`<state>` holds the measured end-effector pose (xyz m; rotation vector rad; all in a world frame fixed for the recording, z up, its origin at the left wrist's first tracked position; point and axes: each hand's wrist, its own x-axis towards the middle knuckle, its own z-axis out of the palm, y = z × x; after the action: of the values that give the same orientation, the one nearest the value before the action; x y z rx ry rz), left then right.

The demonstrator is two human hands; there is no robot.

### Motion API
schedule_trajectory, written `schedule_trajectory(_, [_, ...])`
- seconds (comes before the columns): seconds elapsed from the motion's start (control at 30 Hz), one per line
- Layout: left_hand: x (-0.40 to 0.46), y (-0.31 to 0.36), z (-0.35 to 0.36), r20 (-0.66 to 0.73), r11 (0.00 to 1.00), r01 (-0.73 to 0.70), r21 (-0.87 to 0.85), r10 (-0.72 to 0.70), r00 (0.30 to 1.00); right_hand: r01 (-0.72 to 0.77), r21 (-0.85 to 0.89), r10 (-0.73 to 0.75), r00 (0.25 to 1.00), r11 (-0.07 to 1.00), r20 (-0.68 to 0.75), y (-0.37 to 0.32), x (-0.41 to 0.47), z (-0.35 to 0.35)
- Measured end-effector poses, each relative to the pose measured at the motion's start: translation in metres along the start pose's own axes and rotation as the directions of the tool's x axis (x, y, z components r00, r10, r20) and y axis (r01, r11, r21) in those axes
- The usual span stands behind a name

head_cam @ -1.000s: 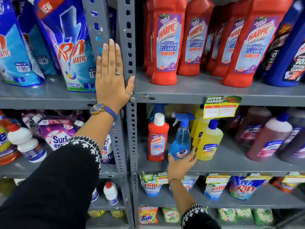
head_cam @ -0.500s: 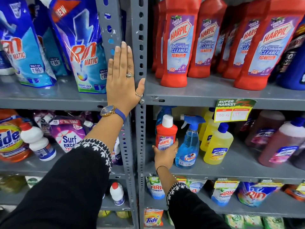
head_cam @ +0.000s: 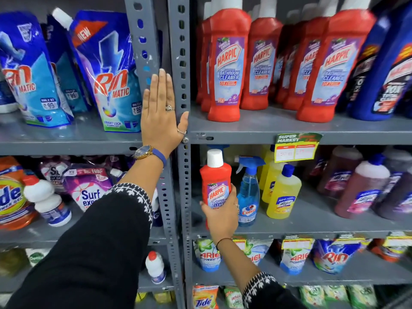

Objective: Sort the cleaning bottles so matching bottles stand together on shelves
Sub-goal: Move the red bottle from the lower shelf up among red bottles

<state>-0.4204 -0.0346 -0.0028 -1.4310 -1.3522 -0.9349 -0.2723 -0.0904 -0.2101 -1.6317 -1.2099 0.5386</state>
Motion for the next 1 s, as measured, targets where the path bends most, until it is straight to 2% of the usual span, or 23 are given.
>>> schedule_trajectory(0.33, [0.0, -0.001, 0.0, 0.029, 0.998, -0.008, -0.064, 0.009, 1.0, 0.066, 0.046, -0.067, 0.998, 0.997, 0.018, -0.02, -0.032, -0.068])
schedule_trajectory(0.8, [0.0, -0.001, -0.005, 0.065, 0.988, 0.005, -0.157, 0.005, 0.998, 0.247, 0.222, -0.204, 0.958, 0.943, -0.2, -0.125, 0.009, -0.123])
schedule_trajectory(1.0, [0.0, -0.001, -0.004, 0.057, 0.989, 0.006, -0.145, 0.002, 0.998, 0.3, 0.27, -0.195, 0.914, 0.915, -0.356, -0.174, 0.056, -0.148])
